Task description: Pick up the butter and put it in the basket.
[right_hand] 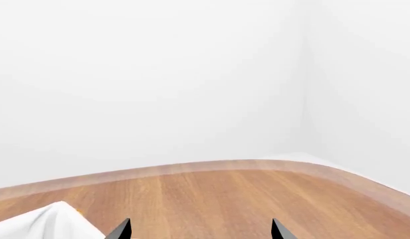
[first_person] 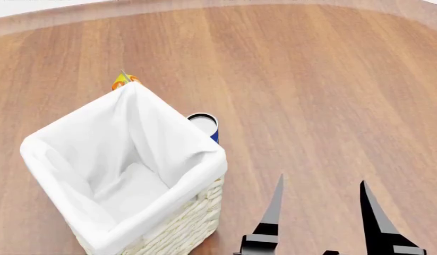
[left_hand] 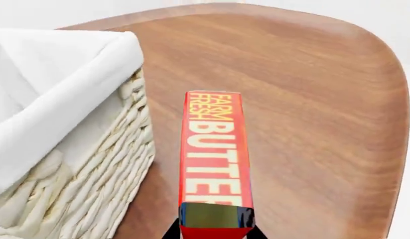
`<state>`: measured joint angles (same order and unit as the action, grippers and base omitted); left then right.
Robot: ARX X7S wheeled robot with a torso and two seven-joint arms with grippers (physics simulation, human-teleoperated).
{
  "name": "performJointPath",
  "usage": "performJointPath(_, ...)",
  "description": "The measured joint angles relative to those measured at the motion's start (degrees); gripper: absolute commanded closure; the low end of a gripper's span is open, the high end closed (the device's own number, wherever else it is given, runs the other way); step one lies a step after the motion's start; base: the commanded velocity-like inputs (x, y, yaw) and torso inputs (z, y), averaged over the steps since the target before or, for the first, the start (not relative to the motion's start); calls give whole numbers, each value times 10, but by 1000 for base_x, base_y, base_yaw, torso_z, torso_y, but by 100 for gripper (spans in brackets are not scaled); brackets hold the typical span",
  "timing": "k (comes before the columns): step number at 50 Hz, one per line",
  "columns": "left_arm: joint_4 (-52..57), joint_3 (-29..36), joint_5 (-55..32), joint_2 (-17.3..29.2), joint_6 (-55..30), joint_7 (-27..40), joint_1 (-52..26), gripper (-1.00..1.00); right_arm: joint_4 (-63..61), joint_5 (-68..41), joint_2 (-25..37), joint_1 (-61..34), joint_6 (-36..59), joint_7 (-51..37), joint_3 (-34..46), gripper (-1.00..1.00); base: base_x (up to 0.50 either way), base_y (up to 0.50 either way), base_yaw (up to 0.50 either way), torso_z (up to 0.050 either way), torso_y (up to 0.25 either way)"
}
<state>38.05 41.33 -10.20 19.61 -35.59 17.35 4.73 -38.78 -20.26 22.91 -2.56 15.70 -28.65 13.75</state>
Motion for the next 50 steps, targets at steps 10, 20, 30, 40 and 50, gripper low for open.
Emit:
performJointPath(10,63,-7,-5,-1,-57,9,-22,100,-1,-2,2,0,-1,-2,0,-100,0,0,0,0,1)
performJointPath(20,128,-9,-11,-6,-119,18,-47,100,-2,-2,3,-1,0,-3,2,-100,0,0,0,2,1)
performJointPath(30,174,21,-93,25,-147,100,-107,100,-4,-3,5,-2,1,-5,3,-100,0,0,0,0,1)
performJointPath(40,193,101,-268,95,-116,275,-242,100,-5,-4,6,-2,0,-7,4,-100,0,0,0,0,1)
performJointPath(50,201,156,-389,138,-86,389,-354,100,-5,-5,8,-3,0,-8,5,-100,0,0,0,1,1)
